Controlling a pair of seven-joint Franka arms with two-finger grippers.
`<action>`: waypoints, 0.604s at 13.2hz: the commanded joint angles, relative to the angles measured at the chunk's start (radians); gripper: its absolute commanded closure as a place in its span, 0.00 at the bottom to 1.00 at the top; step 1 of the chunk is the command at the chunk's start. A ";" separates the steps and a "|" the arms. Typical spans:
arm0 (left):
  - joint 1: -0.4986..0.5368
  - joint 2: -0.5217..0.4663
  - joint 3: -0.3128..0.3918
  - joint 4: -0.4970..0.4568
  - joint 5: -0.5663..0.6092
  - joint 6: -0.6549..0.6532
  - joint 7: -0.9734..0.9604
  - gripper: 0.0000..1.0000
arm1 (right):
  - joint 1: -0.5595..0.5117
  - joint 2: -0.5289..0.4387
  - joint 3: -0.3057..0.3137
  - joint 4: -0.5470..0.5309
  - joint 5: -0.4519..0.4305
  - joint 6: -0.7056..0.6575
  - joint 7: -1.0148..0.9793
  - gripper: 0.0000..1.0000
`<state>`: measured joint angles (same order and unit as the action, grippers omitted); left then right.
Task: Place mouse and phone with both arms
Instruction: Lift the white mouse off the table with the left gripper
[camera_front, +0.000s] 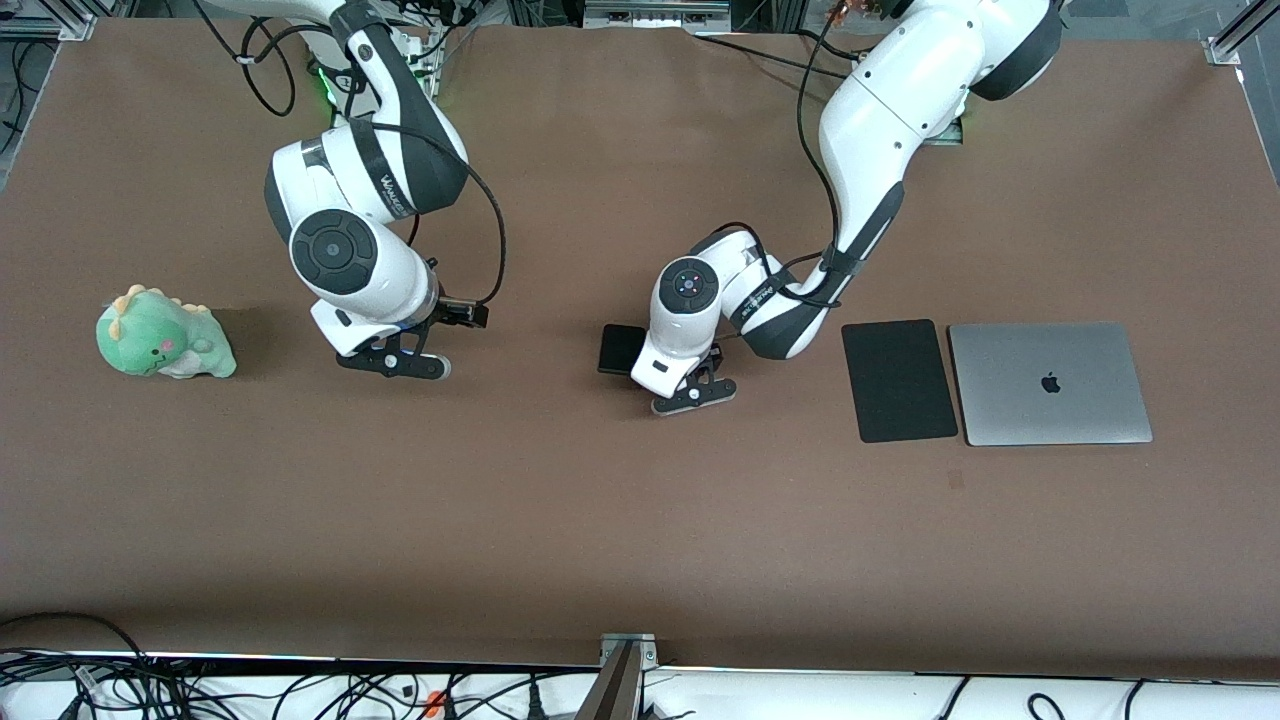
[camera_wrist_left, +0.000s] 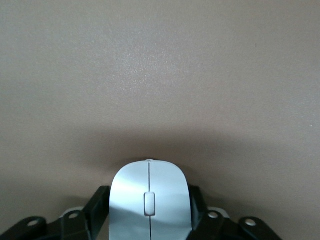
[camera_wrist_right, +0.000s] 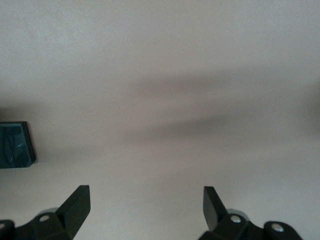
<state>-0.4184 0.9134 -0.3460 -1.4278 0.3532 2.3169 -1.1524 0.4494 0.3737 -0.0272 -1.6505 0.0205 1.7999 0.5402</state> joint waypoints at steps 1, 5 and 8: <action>0.000 0.009 -0.005 0.024 0.013 -0.002 0.010 0.45 | 0.009 0.004 -0.005 0.008 -0.004 -0.004 0.014 0.00; 0.003 0.001 -0.007 0.024 0.013 -0.007 0.016 0.56 | 0.009 0.007 -0.005 0.008 -0.004 -0.004 0.014 0.00; 0.047 -0.016 -0.014 0.018 0.013 -0.016 0.060 0.56 | 0.008 0.007 -0.005 0.008 -0.002 -0.004 0.014 0.00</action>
<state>-0.4081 0.9129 -0.3476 -1.4144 0.3532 2.3172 -1.1434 0.4494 0.3760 -0.0272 -1.6505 0.0205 1.7999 0.5405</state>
